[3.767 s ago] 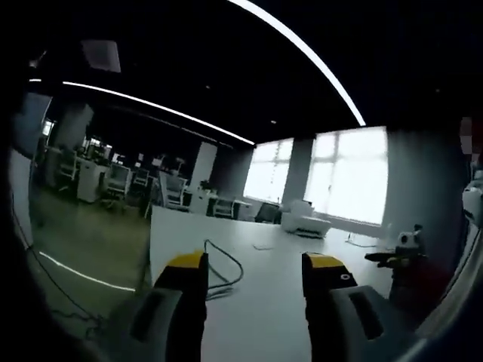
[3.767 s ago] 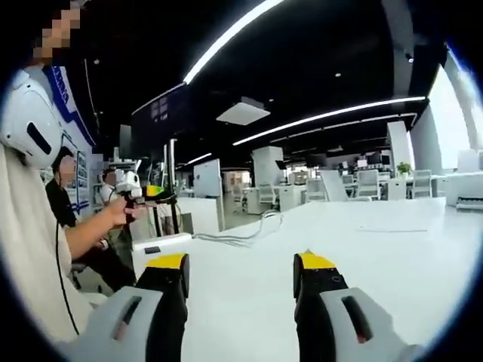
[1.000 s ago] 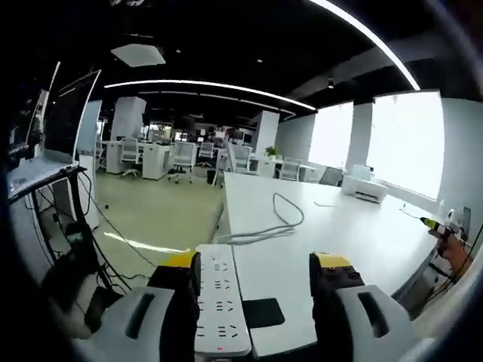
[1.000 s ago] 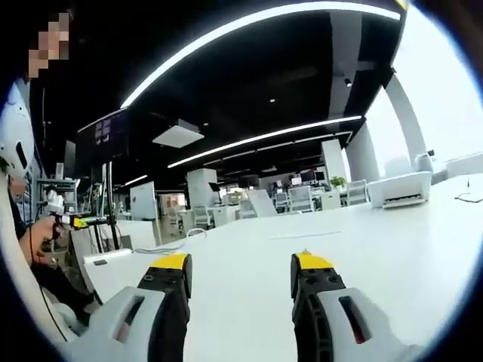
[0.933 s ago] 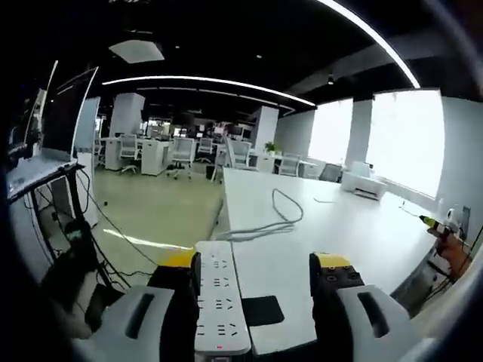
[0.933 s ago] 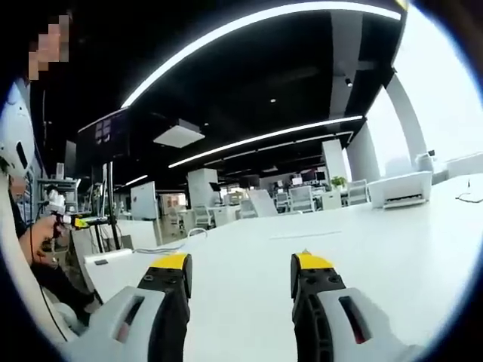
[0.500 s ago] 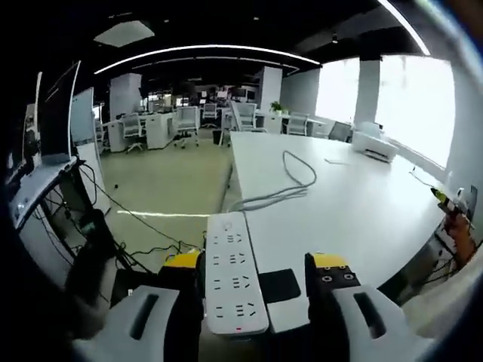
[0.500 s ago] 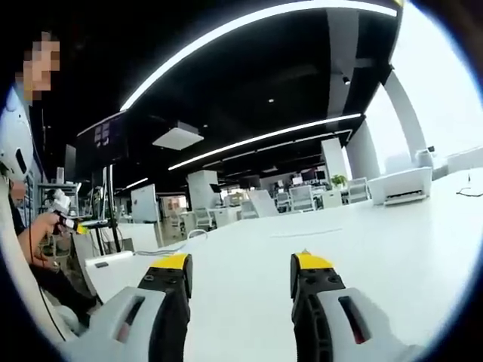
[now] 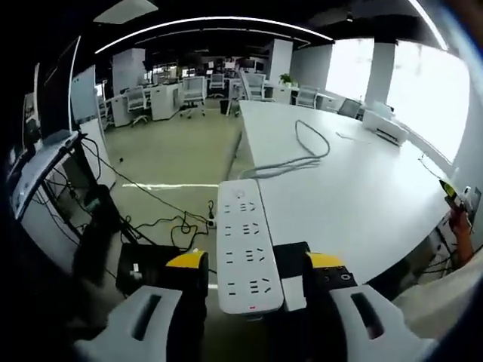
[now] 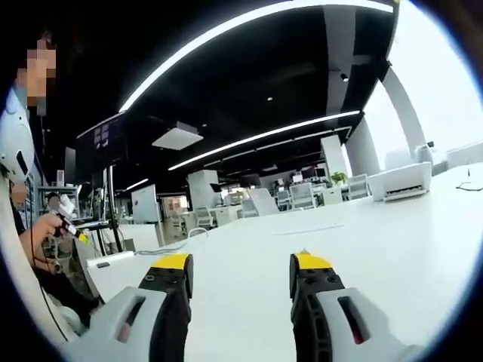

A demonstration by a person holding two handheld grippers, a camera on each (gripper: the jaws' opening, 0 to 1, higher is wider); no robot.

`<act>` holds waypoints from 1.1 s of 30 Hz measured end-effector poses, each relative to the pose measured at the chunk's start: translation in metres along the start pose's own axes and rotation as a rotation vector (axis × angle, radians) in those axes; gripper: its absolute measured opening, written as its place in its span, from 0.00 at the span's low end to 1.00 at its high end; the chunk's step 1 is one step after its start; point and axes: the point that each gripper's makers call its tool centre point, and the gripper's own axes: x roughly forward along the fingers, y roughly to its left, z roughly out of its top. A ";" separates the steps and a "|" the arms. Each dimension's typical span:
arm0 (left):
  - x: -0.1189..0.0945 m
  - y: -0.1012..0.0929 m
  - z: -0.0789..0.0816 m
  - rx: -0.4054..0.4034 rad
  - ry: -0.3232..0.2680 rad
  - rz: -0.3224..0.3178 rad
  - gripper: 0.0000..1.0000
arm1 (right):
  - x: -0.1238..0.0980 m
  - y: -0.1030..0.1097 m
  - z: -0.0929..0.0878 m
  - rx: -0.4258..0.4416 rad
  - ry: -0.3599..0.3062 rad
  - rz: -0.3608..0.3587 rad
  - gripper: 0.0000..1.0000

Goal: Pick up the power strip scattered on the table, fix it on the side mounting bracket of the table, and press the switch

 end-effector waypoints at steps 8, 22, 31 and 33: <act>0.008 0.003 -0.007 0.004 0.039 -0.002 0.54 | -0.002 -0.001 -0.004 0.007 0.008 -0.005 0.47; 0.022 0.009 -0.032 -0.028 0.141 0.011 0.50 | -0.003 -0.009 -0.001 0.009 0.003 -0.013 0.46; 0.027 0.006 -0.040 -0.031 0.173 0.004 0.49 | -0.004 -0.011 0.001 0.015 -0.003 -0.023 0.46; 0.027 0.006 -0.041 -0.033 0.178 0.000 0.48 | -0.005 -0.011 0.002 0.014 -0.004 -0.024 0.46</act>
